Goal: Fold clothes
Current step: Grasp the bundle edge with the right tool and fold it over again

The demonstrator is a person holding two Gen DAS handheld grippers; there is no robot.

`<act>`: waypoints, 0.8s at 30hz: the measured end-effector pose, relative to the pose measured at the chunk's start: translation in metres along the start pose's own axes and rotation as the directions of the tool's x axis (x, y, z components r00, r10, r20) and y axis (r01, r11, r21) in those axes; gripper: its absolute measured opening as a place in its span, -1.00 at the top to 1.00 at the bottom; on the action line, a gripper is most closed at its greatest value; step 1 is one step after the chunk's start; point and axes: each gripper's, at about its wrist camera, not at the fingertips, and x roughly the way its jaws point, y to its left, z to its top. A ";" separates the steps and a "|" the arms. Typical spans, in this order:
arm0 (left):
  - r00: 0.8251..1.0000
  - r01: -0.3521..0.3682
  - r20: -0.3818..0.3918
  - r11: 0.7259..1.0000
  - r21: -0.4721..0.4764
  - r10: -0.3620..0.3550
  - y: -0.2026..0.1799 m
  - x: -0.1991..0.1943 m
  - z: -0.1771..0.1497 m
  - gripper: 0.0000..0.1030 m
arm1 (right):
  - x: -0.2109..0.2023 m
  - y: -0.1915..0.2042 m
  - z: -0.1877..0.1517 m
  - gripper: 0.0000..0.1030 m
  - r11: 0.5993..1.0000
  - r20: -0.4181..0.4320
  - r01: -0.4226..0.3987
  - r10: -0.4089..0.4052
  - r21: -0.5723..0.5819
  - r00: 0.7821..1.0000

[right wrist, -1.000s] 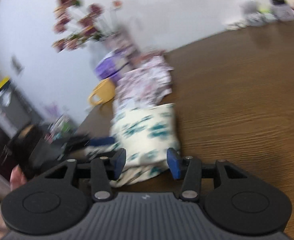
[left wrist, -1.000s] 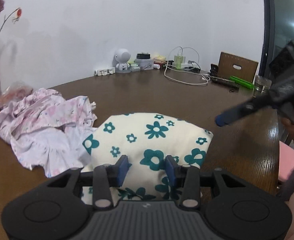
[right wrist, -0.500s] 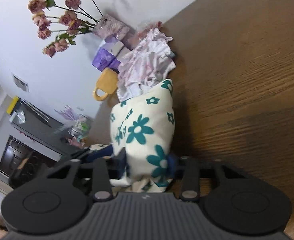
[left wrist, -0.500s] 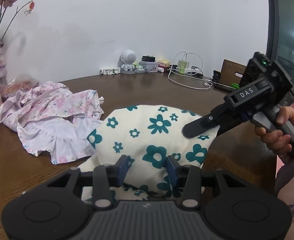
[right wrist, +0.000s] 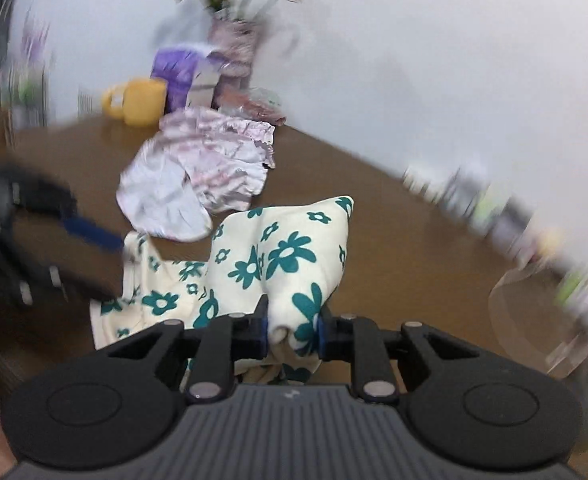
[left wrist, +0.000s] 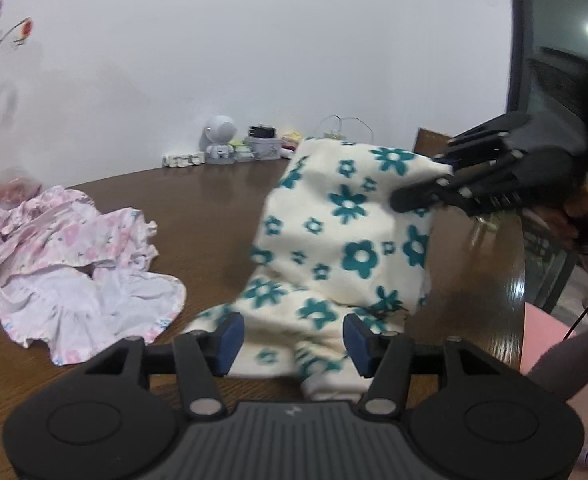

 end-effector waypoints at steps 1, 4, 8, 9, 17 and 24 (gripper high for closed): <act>1.000 -0.006 0.009 1.000 -0.014 0.006 0.002 -0.003 0.000 -0.04 | -0.001 0.014 0.002 0.61 0.996 0.004 0.030 -0.029 -0.080 1.000; 0.999 -0.032 0.037 0.998 -0.047 0.034 0.010 -0.010 0.005 -0.04 | 0.000 0.057 0.006 0.61 0.955 0.028 0.082 -0.077 -0.287 0.997; 0.993 -0.045 0.102 0.993 -0.113 0.057 0.022 -0.030 0.011 -0.04 | 0.008 0.098 0.010 0.59 0.928 0.024 -0.006 0.016 -0.372 1.000; 0.991 -0.043 0.123 0.990 -0.131 0.059 0.025 -0.035 0.013 -0.04 | 0.010 0.104 0.010 0.59 0.927 0.013 -0.046 0.055 -0.373 0.998; 0.985 0.019 0.174 0.994 -0.109 0.001 0.024 -0.031 0.035 -0.01 | 0.020 0.122 0.003 0.49 0.928 -0.031 -0.199 0.199 -0.314 0.980; 0.999 -0.042 0.019 0.995 -0.088 0.044 0.025 0.016 0.024 0.37 | -0.003 0.080 -0.002 0.23 0.926 0.032 -0.367 0.371 -0.092 0.928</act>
